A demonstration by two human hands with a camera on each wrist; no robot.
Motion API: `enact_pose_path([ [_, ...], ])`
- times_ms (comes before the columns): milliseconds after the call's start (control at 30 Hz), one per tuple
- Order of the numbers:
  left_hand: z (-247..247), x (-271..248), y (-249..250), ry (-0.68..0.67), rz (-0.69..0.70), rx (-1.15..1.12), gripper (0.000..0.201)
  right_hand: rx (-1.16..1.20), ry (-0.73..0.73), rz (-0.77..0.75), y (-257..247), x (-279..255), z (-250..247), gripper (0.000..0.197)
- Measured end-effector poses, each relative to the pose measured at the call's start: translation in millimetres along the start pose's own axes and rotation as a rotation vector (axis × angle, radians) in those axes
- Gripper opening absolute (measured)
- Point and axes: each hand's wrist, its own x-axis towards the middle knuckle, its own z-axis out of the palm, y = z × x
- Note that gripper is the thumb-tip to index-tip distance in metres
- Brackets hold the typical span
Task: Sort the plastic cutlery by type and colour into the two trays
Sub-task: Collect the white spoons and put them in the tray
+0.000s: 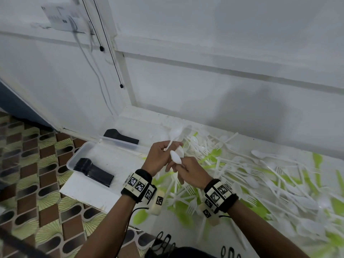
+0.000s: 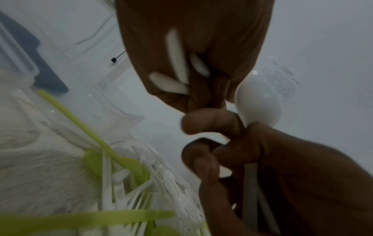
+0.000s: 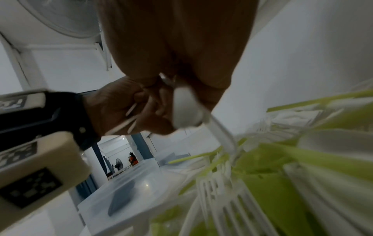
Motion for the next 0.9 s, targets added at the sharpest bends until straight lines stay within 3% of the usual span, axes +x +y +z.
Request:
enact_pose_path([
  [100,-8.4,-0.4,-7.0,0.087,0.036,0.021,0.029,-0.060,-0.073,0.118,3.0,11.3,-5.7,0.042],
  [200,-23.4,-0.9,-20.5,0.202,0.040,0.040,0.029,-0.258,0.102,0.174,12.1,34.7,-19.2,0.017],
  [267,-31.3,-5.1,-26.4,0.241,0.038,0.006,0.032,-0.389,0.225,0.220,26.0,62.3,-26.2,0.019],
  [367,-41.3,-11.4,-35.0,0.286,0.053,0.008,0.032,-0.454,0.352,0.328,42.1,106.8,-34.4,0.038],
  [467,-47.9,-16.6,-44.1,0.265,0.083,0.084,0.026,-0.565,0.308,0.498,50.4,133.3,-39.1,0.045],
  [533,-50.9,-17.9,-51.2,0.215,0.094,0.099,0.032,-0.646,0.284,0.559,50.6,140.0,-36.6,0.046],
  [700,-52.9,-17.8,-61.4,0.160,0.063,0.105,0.043,-0.733,0.224,0.622,46.9,143.1,-26.0,0.051],
  [800,-49.0,-15.0,-61.0,0.141,0.005,0.073,0.042,-0.753,0.194,0.622,46.0,142.6,-24.5,0.039],
  [900,-45.4,-12.5,-57.4,0.094,-0.021,0.111,0.041,-0.674,0.260,0.625,44.9,138.7,-24.3,0.032],
])
